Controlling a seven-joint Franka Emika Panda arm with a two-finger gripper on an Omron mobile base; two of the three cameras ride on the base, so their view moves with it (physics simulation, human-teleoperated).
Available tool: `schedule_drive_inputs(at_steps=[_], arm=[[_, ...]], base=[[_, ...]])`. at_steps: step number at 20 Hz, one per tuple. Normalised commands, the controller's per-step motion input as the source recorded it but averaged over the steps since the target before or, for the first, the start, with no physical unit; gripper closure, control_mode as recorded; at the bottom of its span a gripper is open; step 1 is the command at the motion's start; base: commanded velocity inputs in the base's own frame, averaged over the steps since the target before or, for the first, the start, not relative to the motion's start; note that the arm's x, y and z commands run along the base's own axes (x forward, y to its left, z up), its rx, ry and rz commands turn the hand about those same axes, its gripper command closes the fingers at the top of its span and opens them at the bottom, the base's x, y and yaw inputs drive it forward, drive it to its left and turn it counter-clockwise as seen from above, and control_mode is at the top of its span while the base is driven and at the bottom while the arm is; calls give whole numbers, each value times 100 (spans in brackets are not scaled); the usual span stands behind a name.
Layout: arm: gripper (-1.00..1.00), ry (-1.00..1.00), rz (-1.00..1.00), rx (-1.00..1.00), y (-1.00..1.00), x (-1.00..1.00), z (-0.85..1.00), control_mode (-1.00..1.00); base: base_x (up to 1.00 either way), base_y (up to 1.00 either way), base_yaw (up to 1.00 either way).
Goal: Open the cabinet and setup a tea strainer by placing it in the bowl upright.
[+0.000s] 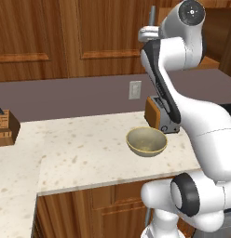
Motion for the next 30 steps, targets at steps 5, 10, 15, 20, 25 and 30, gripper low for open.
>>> schedule_drive_inputs(at_steps=[5, 10, 15, 20, 25, 30], arm=[[-100, -1, 0, -2, 0, 44, -2, -100], [-100, 0, 0, -1, -1, 54, -9, -100], [-100, 1, 0, 0, -2, 52, -12, -100], [-100, 0, 0, 0, -2, 43, -4, -100], [-100, 0, 0, 0, 0, 42, 0, -100], [-100, 0, 0, 0, -4, 35, -3, -100]], base=[[0, 0, 0], [0, 0, 0], [0, 0, 0], [0, 0, 0], [0, 0, 0], [0, 0, 0]])
